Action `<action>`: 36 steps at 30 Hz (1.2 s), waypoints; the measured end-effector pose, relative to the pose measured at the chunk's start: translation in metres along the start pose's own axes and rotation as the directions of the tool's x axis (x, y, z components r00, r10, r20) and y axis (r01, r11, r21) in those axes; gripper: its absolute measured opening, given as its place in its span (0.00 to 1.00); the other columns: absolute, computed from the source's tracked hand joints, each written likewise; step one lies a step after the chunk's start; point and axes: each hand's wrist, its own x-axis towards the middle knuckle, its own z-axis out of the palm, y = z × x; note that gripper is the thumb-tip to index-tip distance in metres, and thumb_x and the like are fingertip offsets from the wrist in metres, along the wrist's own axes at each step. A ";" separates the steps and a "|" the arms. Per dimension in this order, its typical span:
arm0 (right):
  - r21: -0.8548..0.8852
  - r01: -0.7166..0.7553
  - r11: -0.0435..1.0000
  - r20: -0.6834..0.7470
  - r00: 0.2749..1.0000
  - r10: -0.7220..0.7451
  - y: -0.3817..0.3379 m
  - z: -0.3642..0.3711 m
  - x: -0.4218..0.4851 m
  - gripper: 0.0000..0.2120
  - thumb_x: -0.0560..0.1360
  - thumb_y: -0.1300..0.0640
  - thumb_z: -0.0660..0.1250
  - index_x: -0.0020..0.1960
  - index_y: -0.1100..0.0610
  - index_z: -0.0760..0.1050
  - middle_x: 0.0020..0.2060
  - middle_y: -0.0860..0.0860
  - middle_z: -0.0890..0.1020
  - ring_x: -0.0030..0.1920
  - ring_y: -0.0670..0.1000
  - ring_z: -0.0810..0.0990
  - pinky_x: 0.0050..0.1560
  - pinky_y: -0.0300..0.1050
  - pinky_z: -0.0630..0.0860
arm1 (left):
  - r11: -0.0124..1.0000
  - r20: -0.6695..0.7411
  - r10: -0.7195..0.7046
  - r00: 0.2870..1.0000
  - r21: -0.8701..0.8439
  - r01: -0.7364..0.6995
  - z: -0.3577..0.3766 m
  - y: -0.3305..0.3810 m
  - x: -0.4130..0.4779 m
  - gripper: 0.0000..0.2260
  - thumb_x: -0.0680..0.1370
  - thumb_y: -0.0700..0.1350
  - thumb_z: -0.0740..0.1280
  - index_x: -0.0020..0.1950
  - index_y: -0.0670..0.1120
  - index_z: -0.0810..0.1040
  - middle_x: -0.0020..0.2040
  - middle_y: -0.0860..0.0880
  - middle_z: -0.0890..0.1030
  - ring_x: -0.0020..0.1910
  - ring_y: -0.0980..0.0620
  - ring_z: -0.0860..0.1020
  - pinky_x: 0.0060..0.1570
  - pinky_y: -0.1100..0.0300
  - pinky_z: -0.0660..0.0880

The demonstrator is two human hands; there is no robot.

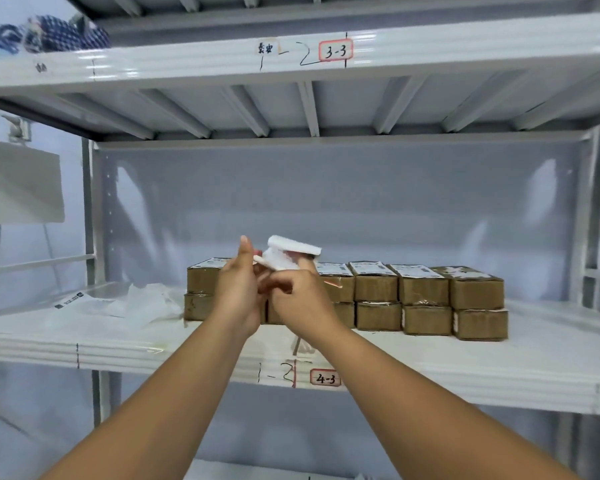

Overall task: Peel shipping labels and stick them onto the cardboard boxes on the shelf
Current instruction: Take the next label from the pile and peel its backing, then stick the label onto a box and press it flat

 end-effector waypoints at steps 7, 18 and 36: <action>0.267 -0.066 0.962 -0.116 0.988 0.100 0.006 -0.036 0.000 0.06 0.78 0.58 0.61 0.45 0.47 0.70 0.50 0.49 0.77 0.48 0.47 0.75 0.44 0.36 0.69 | 0.984 0.032 0.011 0.999 0.178 -0.017 0.018 -0.016 -0.001 0.07 0.78 0.33 0.59 0.44 0.42 0.72 0.36 0.44 0.76 0.31 0.51 0.76 0.30 0.63 0.77; 0.341 -0.326 0.882 -0.345 0.829 0.440 0.049 -0.109 0.015 0.17 0.70 0.71 0.57 0.40 0.51 0.77 0.45 0.52 0.80 0.39 0.53 0.78 0.36 0.41 0.72 | 0.933 0.255 -0.062 0.965 0.359 -0.035 0.079 -0.046 -0.012 0.09 0.76 0.32 0.64 0.53 0.41 0.79 0.42 0.44 0.79 0.37 0.49 0.75 0.36 0.64 0.75; 0.264 -0.354 0.897 -0.598 0.670 0.440 0.120 -0.255 0.032 0.18 0.75 0.67 0.58 0.57 0.54 0.80 0.56 0.53 0.81 0.51 0.56 0.81 0.51 0.47 0.79 | 0.777 0.494 0.050 0.868 0.526 -0.345 0.213 -0.124 -0.010 0.16 0.75 0.33 0.62 0.59 0.48 0.78 0.56 0.49 0.79 0.53 0.53 0.78 0.51 0.63 0.72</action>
